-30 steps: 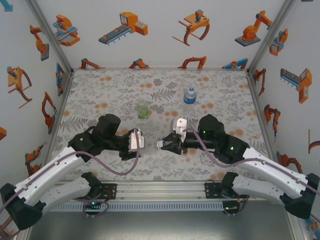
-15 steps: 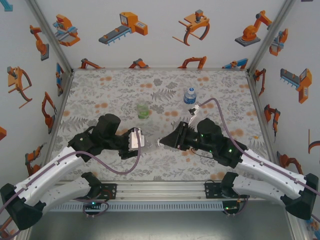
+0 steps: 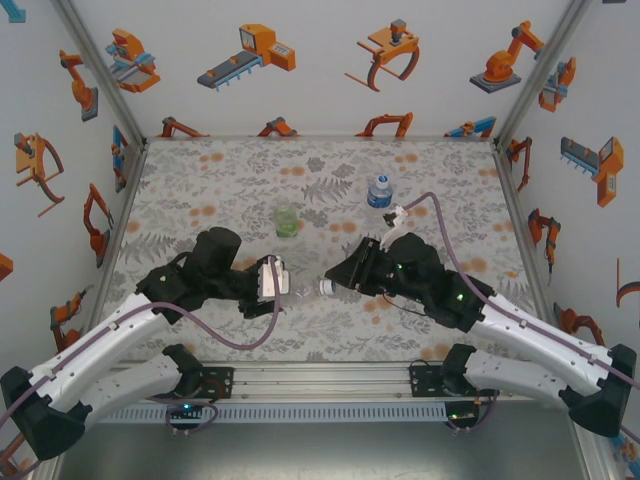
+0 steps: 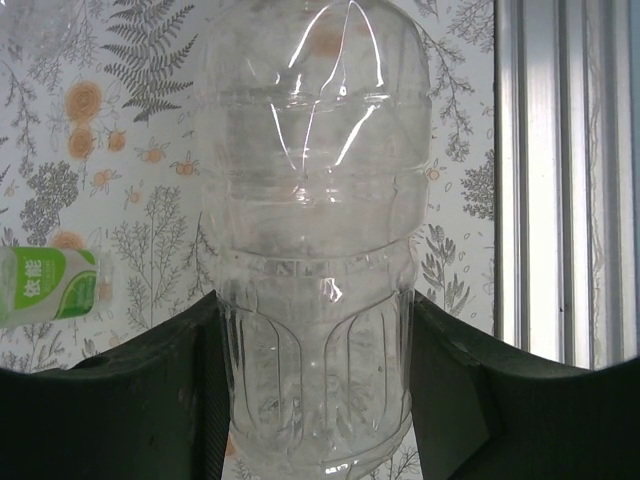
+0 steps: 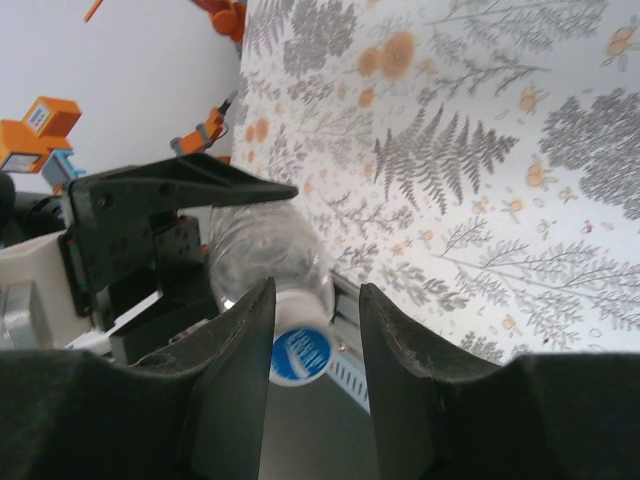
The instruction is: Screw on the bottle caps
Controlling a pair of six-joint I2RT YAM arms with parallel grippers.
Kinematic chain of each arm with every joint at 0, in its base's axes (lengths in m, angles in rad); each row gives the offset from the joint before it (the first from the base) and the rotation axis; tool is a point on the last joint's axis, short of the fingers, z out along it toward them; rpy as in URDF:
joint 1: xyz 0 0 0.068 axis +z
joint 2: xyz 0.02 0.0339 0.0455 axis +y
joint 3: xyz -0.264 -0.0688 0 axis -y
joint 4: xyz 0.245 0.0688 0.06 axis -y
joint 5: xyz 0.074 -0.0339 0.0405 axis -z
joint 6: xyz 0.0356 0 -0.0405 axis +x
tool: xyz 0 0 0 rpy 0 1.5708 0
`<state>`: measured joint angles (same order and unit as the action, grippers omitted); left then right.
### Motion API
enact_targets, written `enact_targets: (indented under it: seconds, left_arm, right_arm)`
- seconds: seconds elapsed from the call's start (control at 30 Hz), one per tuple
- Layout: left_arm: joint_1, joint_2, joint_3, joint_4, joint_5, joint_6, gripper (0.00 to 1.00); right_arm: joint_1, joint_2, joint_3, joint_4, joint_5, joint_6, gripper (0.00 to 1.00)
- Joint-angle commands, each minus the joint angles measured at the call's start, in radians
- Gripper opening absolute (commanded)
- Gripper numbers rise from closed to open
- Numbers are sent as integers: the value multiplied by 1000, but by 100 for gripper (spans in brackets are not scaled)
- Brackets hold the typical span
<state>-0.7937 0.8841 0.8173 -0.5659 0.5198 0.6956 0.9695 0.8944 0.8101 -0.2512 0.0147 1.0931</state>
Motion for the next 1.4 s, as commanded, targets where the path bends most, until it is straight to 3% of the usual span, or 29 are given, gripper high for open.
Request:
enact_targets:
  seconds: [0.0, 0.23, 0.4, 0.5, 0.7, 0.8, 0.97, 1.37]
  left_arm:
    - [-7, -20, 8, 2, 62, 24, 0]
    - [-7, -18, 8, 3, 74, 22, 0]
    - [-7, -19, 8, 4, 74, 24, 0]
    - [-7, -17, 10, 5, 81, 21, 0]
    - [-6, -20, 8, 5, 80, 22, 0]
    - [-6, -20, 8, 4, 82, 21, 0]
    - [-6, -23, 5, 4, 90, 20, 0]
    - [-6, -23, 5, 5, 92, 21, 0]
  right_arm:
    - [-7, 8, 31, -1, 52, -60, 40]
    - [-7, 2, 70, -27, 68, -181, 40]
    - [-8, -34, 117, -21, 26, -455, 45]
    - [-7, -58, 134, 12, -90, -695, 49]
    - [-6, -83, 129, 36, -511, -1162, 57]
    - [-6, -81, 108, 33, -595, -1290, 59]
    - [-7, -48, 79, 47, -598, -1380, 59]
    - [-6, 4, -1, 181, -588, -1362, 51]
